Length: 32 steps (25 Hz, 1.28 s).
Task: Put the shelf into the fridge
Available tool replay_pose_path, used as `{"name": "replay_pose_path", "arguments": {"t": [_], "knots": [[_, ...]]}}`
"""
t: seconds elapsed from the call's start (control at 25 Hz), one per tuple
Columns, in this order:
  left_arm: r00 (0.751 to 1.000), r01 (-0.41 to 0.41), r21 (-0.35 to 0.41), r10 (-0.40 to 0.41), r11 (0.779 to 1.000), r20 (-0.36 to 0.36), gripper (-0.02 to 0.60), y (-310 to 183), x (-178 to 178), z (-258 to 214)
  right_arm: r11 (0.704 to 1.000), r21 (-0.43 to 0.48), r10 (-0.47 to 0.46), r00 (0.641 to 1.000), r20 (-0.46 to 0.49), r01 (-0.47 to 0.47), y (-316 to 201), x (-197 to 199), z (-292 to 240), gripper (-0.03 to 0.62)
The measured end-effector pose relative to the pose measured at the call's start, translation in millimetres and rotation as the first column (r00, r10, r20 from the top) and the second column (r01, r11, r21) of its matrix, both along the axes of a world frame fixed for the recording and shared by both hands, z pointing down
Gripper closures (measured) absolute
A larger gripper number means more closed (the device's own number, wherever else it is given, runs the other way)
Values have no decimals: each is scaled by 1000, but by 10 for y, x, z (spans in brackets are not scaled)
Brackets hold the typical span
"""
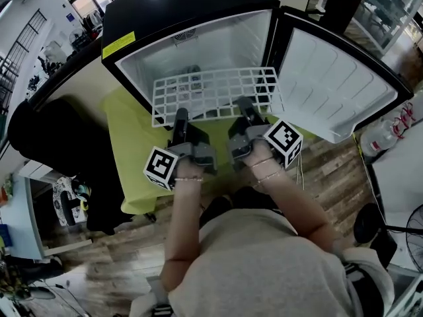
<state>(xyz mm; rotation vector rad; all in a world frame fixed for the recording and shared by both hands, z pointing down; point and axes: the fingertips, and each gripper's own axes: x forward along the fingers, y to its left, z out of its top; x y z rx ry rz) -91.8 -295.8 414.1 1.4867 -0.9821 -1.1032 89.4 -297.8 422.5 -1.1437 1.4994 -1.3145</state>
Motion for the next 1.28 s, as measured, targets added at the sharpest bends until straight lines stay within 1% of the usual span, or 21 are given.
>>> {"name": "replay_pose_path", "arguments": {"t": [0.16,0.28,0.36,0.52,0.68,0.84,1.28], "knots": [[999,40,-10,-40,999,10,546,34,-66,29,999,-1,-37,999,-9,37,-33,-45,-18,563],[998,60,-19,-60,998,-3,541,68,-92,81,999,8,-53,998,-24,53,-69,-82,-61,565],[998,65,-29,-65,997,-1,540,76,-97,127,998,11,-58,998,-26,58,-89,-80,-78,566],[997,70,-17,-71,997,-19,540,78,-71,90,998,7,-67,997,-25,67,-109,-81,-67,566],[997,80,-34,-80,996,-10,540,84,-82,144,997,-2,-72,997,-24,72,-109,-79,-40,566],[996,83,-40,-84,996,-23,540,93,-77,157,997,-7,-74,997,-24,74,-118,-80,-22,567],[995,99,-53,-100,994,-9,540,74,-48,210,996,-17,-91,996,-17,90,-207,-55,42,566]]}}
